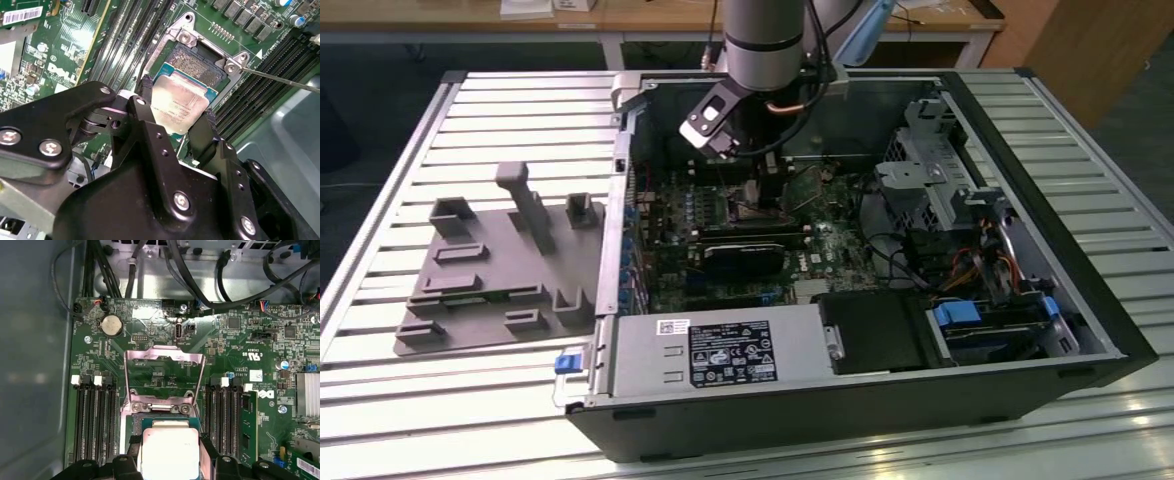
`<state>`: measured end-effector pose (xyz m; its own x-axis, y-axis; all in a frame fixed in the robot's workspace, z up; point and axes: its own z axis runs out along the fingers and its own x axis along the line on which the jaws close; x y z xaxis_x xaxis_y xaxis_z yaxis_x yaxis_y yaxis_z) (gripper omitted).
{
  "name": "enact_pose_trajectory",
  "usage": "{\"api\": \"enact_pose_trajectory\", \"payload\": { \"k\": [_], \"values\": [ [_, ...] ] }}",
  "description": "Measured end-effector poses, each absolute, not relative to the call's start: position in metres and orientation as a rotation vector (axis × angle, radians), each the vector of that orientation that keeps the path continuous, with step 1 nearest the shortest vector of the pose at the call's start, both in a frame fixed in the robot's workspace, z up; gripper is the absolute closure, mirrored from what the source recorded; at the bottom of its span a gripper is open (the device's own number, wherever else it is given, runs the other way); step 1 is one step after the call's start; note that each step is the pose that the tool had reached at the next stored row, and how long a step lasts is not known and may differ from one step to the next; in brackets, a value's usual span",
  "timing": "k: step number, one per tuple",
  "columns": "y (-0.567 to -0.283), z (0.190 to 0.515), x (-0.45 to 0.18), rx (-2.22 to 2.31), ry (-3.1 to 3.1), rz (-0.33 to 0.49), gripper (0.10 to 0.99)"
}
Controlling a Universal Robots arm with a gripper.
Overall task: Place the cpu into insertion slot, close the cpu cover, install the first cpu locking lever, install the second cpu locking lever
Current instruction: 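Place the cpu into insertion slot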
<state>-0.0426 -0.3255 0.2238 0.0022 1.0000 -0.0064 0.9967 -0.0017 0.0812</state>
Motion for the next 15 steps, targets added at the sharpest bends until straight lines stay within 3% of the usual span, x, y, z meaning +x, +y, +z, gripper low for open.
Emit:
{"api": "enact_pose_trajectory", "payload": {
  "k": [15],
  "values": [
    [-0.318, 0.209, -0.046, 2.187, 2.151, 0.06, 0.549]
  ]
}}
